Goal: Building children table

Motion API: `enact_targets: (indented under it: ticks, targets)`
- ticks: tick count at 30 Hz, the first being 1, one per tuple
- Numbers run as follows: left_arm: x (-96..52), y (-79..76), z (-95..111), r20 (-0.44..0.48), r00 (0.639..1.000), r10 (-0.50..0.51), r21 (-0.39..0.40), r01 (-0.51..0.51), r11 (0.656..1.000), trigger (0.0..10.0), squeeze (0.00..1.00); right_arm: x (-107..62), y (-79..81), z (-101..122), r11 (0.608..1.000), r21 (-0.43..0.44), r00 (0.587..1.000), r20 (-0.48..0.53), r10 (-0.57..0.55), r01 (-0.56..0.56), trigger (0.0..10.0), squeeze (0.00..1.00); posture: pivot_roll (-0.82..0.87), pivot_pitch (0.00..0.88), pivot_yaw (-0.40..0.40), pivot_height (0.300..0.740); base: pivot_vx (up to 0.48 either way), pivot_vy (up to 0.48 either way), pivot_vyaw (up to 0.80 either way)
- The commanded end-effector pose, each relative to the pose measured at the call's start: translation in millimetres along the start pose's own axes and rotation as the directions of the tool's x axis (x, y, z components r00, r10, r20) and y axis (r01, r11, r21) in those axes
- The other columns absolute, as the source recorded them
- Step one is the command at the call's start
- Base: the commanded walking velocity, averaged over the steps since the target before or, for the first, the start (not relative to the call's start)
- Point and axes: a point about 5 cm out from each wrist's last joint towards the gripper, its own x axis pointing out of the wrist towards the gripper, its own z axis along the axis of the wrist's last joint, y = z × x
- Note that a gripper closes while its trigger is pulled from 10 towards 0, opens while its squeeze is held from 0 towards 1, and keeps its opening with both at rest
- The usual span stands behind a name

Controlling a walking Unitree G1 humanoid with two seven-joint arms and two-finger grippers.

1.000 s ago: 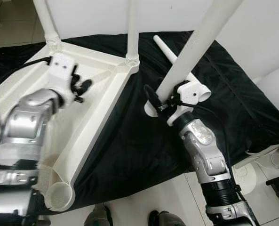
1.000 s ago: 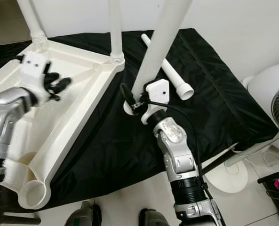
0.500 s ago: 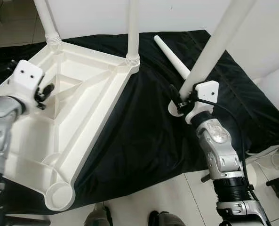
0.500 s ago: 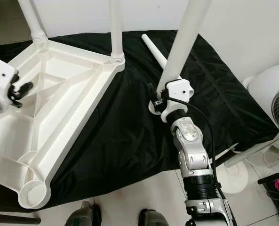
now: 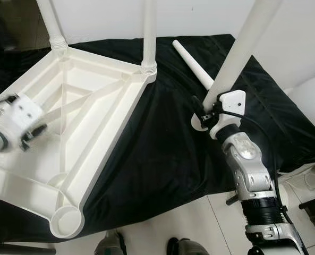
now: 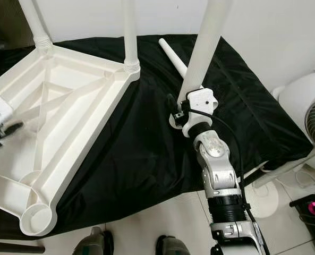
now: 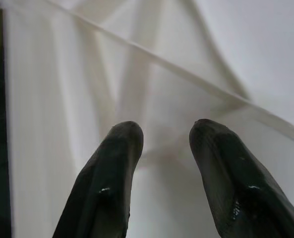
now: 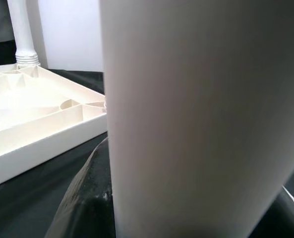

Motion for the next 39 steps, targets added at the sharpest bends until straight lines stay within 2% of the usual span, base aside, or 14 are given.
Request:
enact_targets:
  ticks: [1, 2, 3, 10, 21, 29, 33, 39]
  targets:
    - [-1.3, -2.8, 2.5, 0.001, 0.999, -0.033, 0.036, 0.033, 0.999, 10.0, 0.0, 0.5, 0.3, -1.2, 1.0, -0.001, 1.0, -0.006, 0.008, -0.008, 10.0, 0.0, -0.01, 0.097, -0.023, 0.74, 0.0, 0.0, 0.0]
    - [-0.7, -6.3, 2.8, 0.003, 0.999, -0.053, 0.037, 0.053, 0.998, 10.0, 0.0, 0.8, 0.5, -1.1, 1.0, -0.001, 1.0, -0.006, 0.009, -0.009, 10.0, 0.0, -0.01, 0.097, -0.023, 0.74, 0.0, 0.0, 0.0]
    - [3.1, -16.4, 5.1, 0.015, 0.995, -0.1, 0.035, 0.099, 0.994, 10.0, 0.0, 1.5, 1.3, -1.1, 1.0, -0.001, 1.0, -0.006, 0.012, -0.012, 10.0, 0.0, -0.01, 0.096, -0.024, 0.74, 0.0, 0.0, 0.0]
    - [11.7, -36.5, 15.5, 0.057, 0.982, -0.179, 0.042, 0.177, 0.983, 10.0, 0.0, 2.7, 3.4, -1.4, 1.0, -0.003, 1.0, -0.006, 0.017, -0.017, 10.0, 0.0, -0.01, 0.095, -0.02, 0.74, 0.0, 0.0, 0.0]
    - [27.8, -61.7, 35.5, 0.115, 0.966, -0.233, 0.037, 0.23, 0.972, 10.0, 0.0, 0.9, 3.7, -2.7, 1.0, -0.007, 1.0, -0.009, 0.009, -0.009, 10.0, 0.0, -0.03, 0.084, 0.0, 0.74, 0.0, 0.0, 0.0]
    - [38.6, -68.9, 45.7, 0.143, 0.968, -0.208, 0.015, 0.208, 0.978, 10.0, 0.0, 1.0, 4.4, -2.8, 1.0, -0.007, 1.0, -0.009, 0.009, -0.009, 10.0, 0.0, -0.03, 0.088, 0.006, 0.74, 0.0, 0.0, 0.0]
    - [60.2, -75.1, 64.2, 0.181, 0.975, -0.131, -0.017, 0.137, 0.99, 10.0, 0.0, 1.3, 2.9, -2.7, 1.0, -0.002, 1.0, -0.009, 0.001, -0.001, 10.0, 0.0, -0.04, 0.107, -0.002, 0.74, 0.0, 0.0, 0.0]
    - [65.9, -70.3, 77.2, 0.26, 0.954, -0.147, -0.044, 0.164, 0.986, 10.0, 0.0, 2.2, 4.3, -5.4, 1.0, 0.011, 1.0, -0.019, 0.003, -0.003, 10.0, 0.0, -0.05, 0.119, -0.012, 0.74, 0.0, 0.0, 0.0]
